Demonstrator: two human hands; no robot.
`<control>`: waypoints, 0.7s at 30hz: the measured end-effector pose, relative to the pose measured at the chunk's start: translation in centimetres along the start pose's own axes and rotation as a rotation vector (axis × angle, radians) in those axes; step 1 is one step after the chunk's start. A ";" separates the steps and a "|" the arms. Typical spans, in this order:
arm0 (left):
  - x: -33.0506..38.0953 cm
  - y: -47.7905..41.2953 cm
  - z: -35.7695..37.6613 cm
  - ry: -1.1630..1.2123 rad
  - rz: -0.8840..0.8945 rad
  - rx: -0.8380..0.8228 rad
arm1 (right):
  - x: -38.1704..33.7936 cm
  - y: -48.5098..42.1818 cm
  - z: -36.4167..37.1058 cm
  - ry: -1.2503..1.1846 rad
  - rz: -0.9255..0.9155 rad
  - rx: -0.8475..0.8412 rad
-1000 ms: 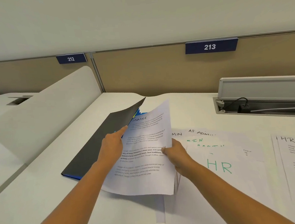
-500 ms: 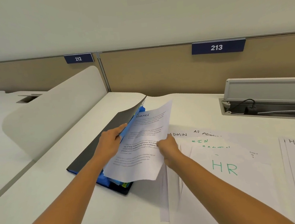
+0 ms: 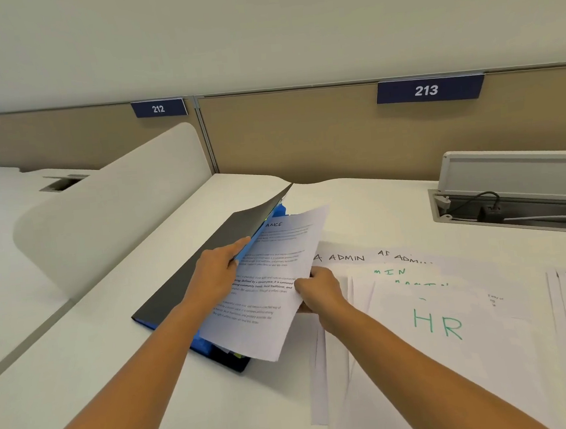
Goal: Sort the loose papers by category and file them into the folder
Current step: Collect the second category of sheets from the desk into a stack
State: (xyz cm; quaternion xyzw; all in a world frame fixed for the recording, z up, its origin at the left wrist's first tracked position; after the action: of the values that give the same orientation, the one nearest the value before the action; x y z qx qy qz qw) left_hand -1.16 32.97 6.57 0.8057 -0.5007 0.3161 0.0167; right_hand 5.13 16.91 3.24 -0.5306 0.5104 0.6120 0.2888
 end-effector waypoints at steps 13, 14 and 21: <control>-0.2 -0.2 -0.8 0.035 -0.015 0.043 | -0.4 0.1 2.1 0.216 -0.350 0.127; -0.3 -0.3 -0.9 0.041 -0.013 0.045 | -0.4 0.1 1.6 0.267 -0.421 0.125; -1.2 -1.0 -0.8 0.032 -0.007 0.031 | 0.7 -0.3 -0.6 0.960 -1.138 -0.001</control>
State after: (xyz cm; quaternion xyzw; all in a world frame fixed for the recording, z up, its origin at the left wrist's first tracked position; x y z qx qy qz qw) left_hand -1.09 34.68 6.86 0.8026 -0.4925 0.3364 0.0133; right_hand 5.40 16.26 2.52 -0.9221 0.2266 0.0689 0.3060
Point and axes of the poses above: each hand's wrist, its own y-axis away from the middle knuckle, its own z-axis out of the palm, x = y × z, the point moved 1 cm from there along -y, towards the middle knuckle, and after that the axes turned 8 degrees about x, right-handed, at the moved point
